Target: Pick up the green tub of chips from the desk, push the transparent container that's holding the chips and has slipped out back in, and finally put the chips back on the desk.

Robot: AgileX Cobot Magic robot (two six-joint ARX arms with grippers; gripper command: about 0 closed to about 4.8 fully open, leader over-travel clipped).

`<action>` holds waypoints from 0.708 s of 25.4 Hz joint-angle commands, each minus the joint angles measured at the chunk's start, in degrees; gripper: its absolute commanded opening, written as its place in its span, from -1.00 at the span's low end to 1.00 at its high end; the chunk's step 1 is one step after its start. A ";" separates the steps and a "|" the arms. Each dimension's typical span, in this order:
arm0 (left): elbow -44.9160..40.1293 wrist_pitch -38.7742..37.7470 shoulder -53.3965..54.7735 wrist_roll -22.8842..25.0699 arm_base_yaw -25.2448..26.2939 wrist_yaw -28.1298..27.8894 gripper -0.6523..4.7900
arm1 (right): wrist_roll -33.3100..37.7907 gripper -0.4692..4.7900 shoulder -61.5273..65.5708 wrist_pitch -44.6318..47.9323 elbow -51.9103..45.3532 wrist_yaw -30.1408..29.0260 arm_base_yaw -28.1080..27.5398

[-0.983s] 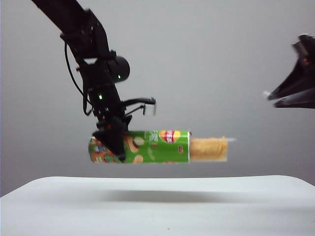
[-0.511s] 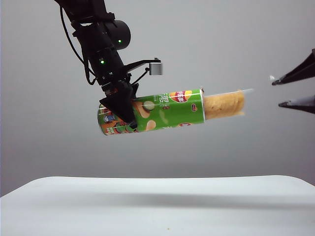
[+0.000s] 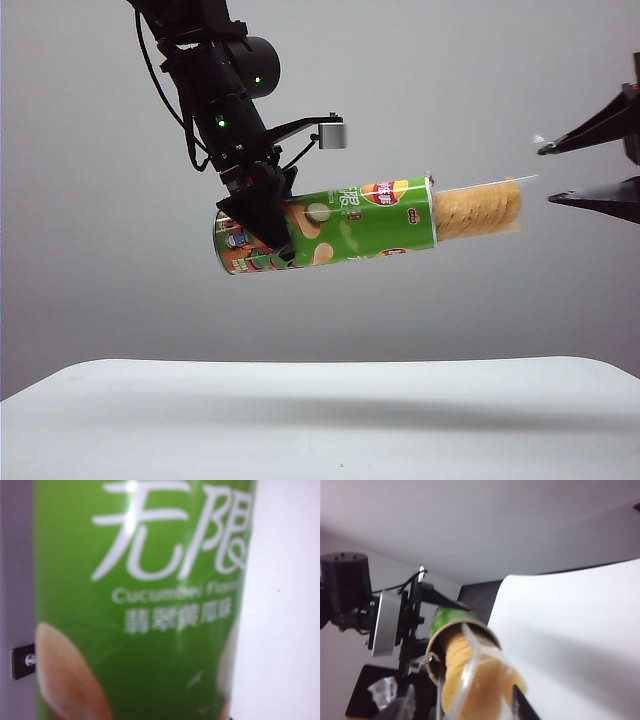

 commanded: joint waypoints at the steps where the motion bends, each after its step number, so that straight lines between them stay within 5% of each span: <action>1: 0.24 0.72 -0.44 -0.24 0.02 1.09 0.15 | 0.00 -0.03 -0.04 0.76 0.15 -0.35 1.55; 13: 0.28 -0.15 -0.46 -1.81 -0.70 1.53 0.15 | -0.31 -0.77 1.11 0.61 0.13 -0.37 4.00; 18: 0.28 -0.20 -0.46 -1.99 -0.70 2.32 0.15 | -0.63 -0.83 1.16 0.63 0.13 -0.35 4.09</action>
